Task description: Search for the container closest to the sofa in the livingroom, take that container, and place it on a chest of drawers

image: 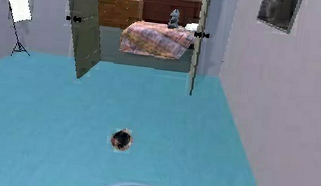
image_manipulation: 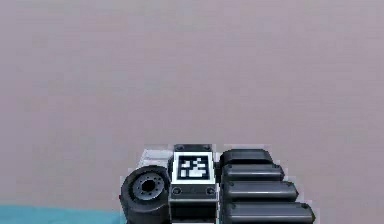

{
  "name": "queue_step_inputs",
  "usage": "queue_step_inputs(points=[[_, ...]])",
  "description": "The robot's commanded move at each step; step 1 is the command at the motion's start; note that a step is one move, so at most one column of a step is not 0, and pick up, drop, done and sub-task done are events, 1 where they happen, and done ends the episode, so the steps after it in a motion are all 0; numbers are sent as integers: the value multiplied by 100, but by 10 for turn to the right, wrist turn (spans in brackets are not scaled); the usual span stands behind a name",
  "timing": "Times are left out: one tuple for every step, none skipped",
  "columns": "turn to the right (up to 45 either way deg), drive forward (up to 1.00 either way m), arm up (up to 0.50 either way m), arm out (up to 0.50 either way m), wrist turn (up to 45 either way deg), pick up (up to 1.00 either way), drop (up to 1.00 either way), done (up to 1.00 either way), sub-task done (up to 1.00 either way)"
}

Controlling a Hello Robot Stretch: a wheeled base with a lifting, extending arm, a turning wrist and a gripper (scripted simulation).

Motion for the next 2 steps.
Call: queue_step_inputs(points=[[-240, 0, 0, 0, 0, 0, 0, 0, 0], [450, 0, 0, 0, 0, 0, 0, 0, 0]])
